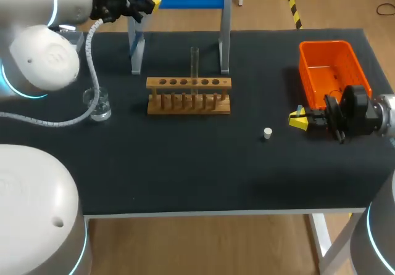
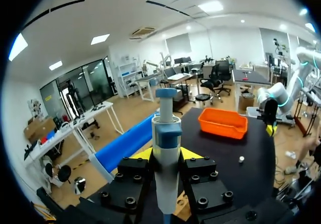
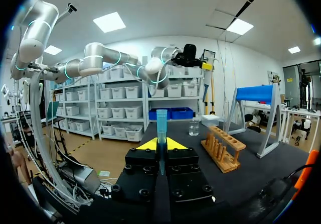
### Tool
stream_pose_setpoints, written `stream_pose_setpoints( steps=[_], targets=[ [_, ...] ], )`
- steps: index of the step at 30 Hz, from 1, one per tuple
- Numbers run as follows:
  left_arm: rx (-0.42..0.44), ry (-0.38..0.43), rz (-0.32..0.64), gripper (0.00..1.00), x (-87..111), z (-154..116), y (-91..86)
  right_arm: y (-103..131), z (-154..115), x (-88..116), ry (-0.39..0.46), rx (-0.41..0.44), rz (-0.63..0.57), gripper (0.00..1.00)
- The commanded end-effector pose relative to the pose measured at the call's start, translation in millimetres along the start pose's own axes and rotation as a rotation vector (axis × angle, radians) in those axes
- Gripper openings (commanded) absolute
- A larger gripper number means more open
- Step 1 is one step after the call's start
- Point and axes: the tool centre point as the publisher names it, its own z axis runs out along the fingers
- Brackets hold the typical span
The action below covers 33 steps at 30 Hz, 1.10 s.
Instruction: Invert the test tube, pick up the pipette, mount the tip to pipette, aspirate from beaker and dispense into the tube, eject the tip, return the pipette, and cap with the stopper.
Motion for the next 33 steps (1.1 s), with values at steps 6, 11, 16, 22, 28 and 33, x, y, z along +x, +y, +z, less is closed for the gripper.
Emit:
stream_pose_setpoints(
  steps=[6,11,16,22,28,33],
  targets=[
    [0.266,0.356,0.006,0.00,-10.2,-5,8.9,0,-1,0,0.001,0.000,0.000,0.00],
    [0.289,0.427,0.029,0.00,-0.1,-10,9.6,0,-1,0,0.001,0.000,0.000,0.00],
    [0.278,0.419,0.024,0.00,12.3,-17,9.4,0,-1,0,0.001,0.000,0.000,0.00],
    [0.269,0.365,0.007,0.00,41.8,-29,1.5,0,-1,0,0.001,0.000,0.000,0.00],
    [0.264,0.267,-0.022,0.00,74.8,-42,-4.8,0,-1,0,0.001,0.000,0.000,0.00],
    [0.266,0.224,-0.061,0.00,97.7,-52,-13.6,0,-1,0,0.001,0.000,0.000,0.00]
  ],
)
